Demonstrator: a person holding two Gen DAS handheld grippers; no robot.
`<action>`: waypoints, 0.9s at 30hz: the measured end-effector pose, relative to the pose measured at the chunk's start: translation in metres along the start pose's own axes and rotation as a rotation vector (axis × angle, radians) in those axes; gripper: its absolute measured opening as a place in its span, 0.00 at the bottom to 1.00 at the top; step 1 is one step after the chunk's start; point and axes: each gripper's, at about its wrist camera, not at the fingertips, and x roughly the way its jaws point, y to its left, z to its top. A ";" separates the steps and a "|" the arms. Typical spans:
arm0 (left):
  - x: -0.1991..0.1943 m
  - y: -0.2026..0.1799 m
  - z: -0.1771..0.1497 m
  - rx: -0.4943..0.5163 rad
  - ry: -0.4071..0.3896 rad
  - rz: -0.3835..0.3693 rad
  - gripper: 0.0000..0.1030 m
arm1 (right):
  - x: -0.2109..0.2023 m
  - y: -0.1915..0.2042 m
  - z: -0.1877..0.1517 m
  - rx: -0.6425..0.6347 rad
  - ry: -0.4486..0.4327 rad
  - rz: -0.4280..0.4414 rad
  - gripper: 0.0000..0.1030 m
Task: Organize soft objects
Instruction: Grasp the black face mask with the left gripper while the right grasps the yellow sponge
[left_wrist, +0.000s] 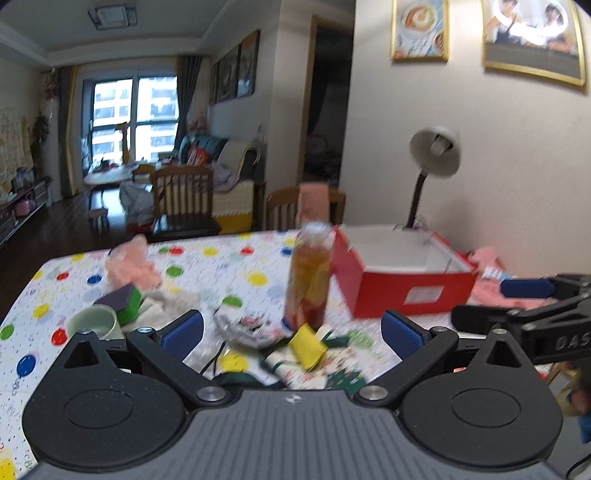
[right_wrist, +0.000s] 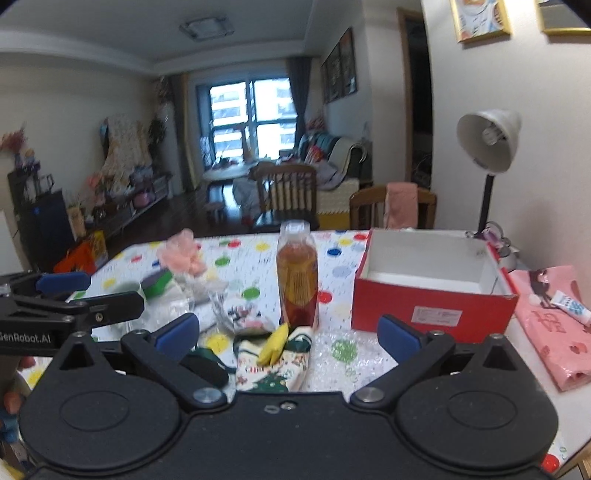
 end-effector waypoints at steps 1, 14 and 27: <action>0.008 0.003 -0.003 -0.001 0.018 0.002 1.00 | 0.006 -0.002 -0.002 0.000 0.011 0.005 1.00; 0.104 0.040 -0.052 -0.098 0.284 0.113 1.00 | 0.084 -0.027 -0.023 -0.014 0.236 0.113 0.91; 0.140 0.037 -0.080 -0.051 0.362 0.177 1.00 | 0.176 -0.007 -0.001 -0.135 0.285 0.177 0.78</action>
